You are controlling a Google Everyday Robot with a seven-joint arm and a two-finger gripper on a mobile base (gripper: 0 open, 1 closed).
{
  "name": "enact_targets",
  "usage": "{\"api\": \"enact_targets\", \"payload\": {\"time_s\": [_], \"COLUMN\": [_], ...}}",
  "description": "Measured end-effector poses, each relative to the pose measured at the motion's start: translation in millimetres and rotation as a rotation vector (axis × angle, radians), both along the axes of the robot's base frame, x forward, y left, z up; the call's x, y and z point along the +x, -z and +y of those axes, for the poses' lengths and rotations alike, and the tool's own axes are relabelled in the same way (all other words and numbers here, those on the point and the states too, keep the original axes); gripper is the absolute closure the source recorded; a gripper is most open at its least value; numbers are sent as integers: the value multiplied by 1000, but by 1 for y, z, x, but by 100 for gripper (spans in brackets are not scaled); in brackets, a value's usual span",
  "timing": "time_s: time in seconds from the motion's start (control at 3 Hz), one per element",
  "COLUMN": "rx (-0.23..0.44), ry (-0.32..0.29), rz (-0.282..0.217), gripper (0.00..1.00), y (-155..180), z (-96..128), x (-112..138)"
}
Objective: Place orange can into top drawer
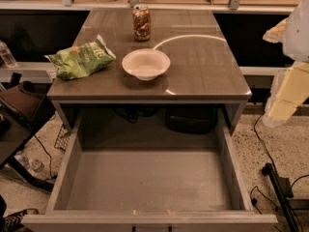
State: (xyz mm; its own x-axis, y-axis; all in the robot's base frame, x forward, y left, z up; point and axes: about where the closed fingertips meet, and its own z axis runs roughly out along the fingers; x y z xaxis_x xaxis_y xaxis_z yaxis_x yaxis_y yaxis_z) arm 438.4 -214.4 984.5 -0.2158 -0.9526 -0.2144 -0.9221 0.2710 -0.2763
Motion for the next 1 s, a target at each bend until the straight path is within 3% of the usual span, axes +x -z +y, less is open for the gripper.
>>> {"api": "enact_targets", "payload": {"time_s": [0.33,0.67,1.0], "rx": [6,66,284], "ry": [0,3,33], "rz": [-7,-77,-194], "gripper": [0,0,0], "y": [-1,-10,-29], "z": [0,-3,15], "x": [2,18,90]}}
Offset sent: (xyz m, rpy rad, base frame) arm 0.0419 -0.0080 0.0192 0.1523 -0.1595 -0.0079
